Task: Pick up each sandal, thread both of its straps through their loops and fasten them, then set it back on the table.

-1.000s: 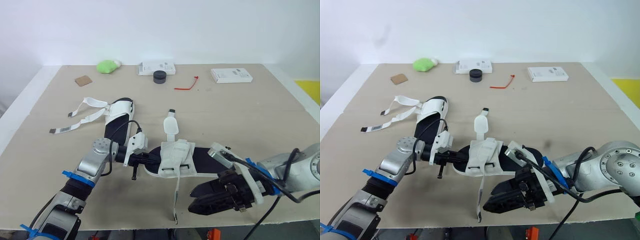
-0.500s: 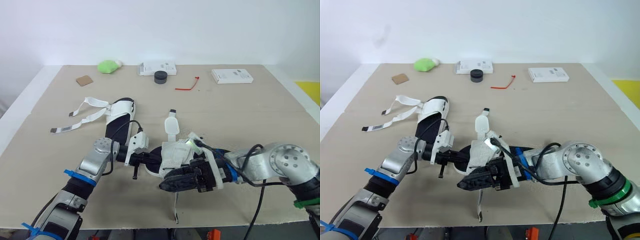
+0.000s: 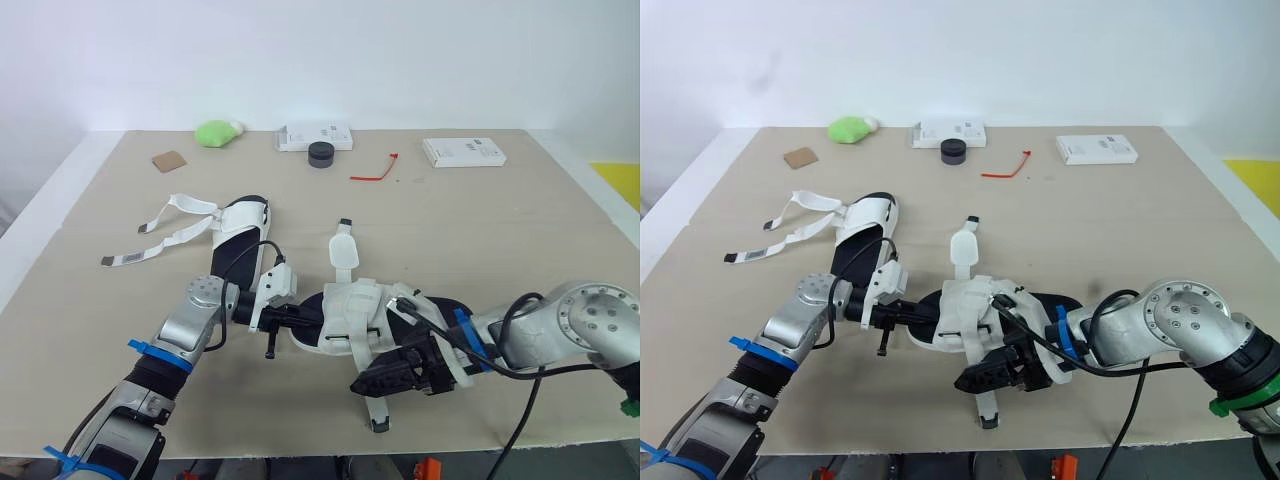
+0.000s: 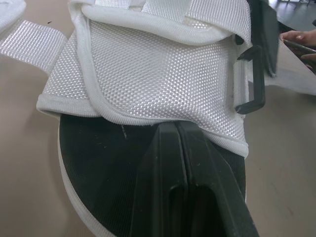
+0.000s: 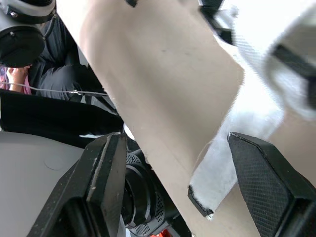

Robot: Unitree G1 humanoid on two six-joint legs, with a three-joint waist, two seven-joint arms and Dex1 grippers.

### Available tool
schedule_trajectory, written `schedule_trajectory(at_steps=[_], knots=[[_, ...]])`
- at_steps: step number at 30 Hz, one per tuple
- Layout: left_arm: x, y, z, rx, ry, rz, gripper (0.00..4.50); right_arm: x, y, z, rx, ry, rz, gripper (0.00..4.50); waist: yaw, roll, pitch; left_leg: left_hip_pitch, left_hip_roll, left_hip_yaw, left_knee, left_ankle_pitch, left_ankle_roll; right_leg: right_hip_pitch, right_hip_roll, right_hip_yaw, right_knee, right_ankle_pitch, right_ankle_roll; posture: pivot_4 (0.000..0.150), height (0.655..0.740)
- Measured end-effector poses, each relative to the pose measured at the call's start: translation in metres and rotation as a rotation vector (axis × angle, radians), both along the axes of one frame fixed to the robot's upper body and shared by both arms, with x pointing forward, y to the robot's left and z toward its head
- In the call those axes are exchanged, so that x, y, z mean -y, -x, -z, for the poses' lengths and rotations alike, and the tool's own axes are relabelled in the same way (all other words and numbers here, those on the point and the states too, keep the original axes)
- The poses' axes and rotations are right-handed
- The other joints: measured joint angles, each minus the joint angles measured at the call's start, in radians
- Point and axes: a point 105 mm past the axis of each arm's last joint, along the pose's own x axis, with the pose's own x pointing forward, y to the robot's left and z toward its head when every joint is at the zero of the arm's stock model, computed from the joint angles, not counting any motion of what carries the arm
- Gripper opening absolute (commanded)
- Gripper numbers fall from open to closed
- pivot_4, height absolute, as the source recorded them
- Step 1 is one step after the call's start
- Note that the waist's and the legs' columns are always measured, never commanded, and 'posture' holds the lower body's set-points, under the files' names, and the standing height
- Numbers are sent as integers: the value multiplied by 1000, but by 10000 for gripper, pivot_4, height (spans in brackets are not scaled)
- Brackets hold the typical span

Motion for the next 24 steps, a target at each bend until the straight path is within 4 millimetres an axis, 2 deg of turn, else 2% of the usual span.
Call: schedule_trajectory(at_steps=[5, 7, 10, 16, 20, 24], knots=[[0, 0, 0, 1, 0, 1, 0, 0, 8, -20, -20, -125, -63, 35297, 0, 0, 0, 0, 0, 0, 0, 0, 0, 0, 0, 0, 0, 0, 0, 1500, 7400], [1, 0, 0, 0, 0, 4, 0, 8, 15, -31, -35, -163, -83, 35297, 1, 1, 0, -1, 0, 0, 0, 0, 0, -1, 0, 0, 0, 0, 0, 1500, 7400], [-1, 1, 1, -3, -1, 3, 0, 21, 15, -35, -38, -141, -46, 35297, 0, 1, 0, -1, 1, 0, 0, 0, 0, -1, 0, -1, 0, 0, 0, 1500, 7400], [-1, 0, 0, -2, -2, 0, 0, 31, 18, -9, -109, -88, 52, 35297, 0, 2, -1, -2, 2, 2, 0, 0, 0, -2, 1, -1, 0, 0, -1, 1500, 7400], [-1, 0, 0, -1, 0, 0, 0, 28, 13, 9, -138, -80, 112, 35297, 0, 2, -1, -2, 1, 1, 0, 0, 0, -3, 1, -1, 0, 0, 0, 1500, 7400], [-1, 0, 0, -1, 0, -1, 0, 25, 8, 17, -143, -75, 143, 35297, 0, 2, -1, -2, 1, 1, 0, 0, 0, -2, 2, -1, 0, 1, 0, 1500, 7400]])
